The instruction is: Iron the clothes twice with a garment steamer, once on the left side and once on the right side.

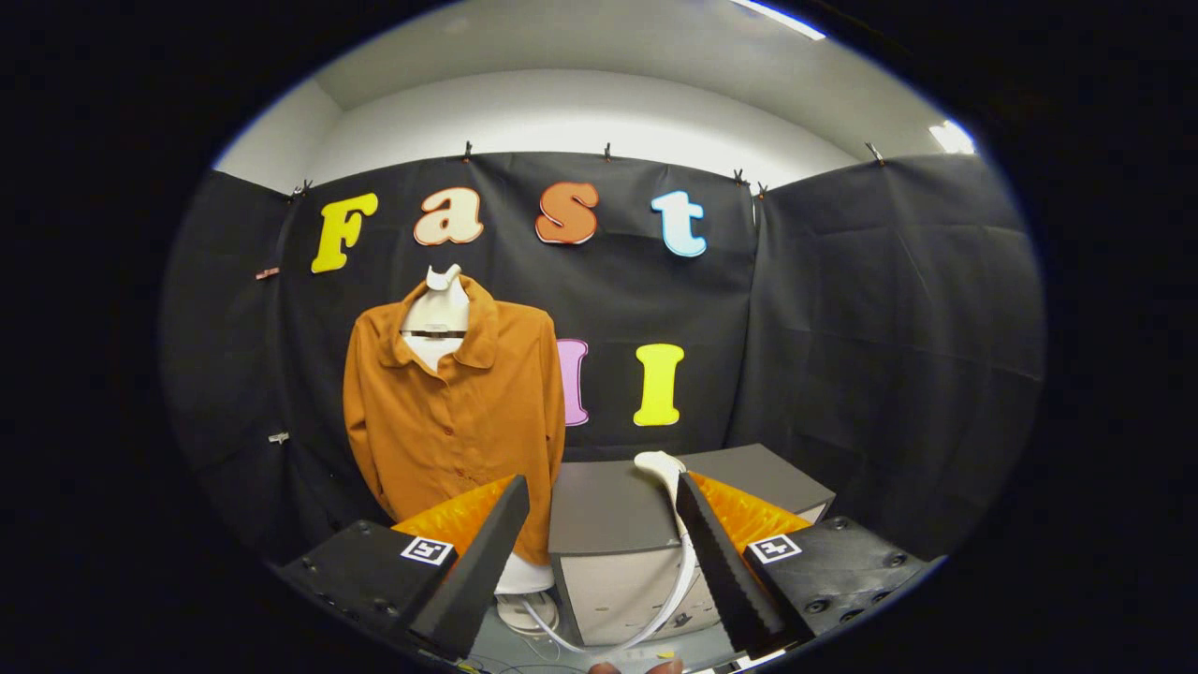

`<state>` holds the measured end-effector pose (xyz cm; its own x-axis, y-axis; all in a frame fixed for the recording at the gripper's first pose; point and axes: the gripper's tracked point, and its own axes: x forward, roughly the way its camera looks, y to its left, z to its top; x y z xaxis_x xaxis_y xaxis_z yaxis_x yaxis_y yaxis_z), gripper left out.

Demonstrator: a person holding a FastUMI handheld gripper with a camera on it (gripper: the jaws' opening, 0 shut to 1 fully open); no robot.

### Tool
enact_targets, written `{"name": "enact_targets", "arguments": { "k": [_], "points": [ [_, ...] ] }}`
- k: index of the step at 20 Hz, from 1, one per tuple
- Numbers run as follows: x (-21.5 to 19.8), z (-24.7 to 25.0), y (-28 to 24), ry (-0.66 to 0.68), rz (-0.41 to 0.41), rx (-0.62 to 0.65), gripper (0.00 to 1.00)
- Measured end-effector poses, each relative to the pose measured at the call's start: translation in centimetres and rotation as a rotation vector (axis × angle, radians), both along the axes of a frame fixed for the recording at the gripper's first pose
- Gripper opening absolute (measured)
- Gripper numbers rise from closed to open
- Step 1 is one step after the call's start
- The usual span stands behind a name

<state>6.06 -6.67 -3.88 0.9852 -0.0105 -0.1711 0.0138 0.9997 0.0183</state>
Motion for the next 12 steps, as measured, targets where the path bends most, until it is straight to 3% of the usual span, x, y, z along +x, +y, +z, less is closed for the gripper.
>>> {"name": "enact_targets", "arguments": {
  "k": [6,12],
  "points": [
    [6.5,-6.7,-4.6,0.241,0.015,0.077,1.00],
    [13.2,-14.6,-8.9,0.467,0.018,0.066,0.99]
  ]
}}
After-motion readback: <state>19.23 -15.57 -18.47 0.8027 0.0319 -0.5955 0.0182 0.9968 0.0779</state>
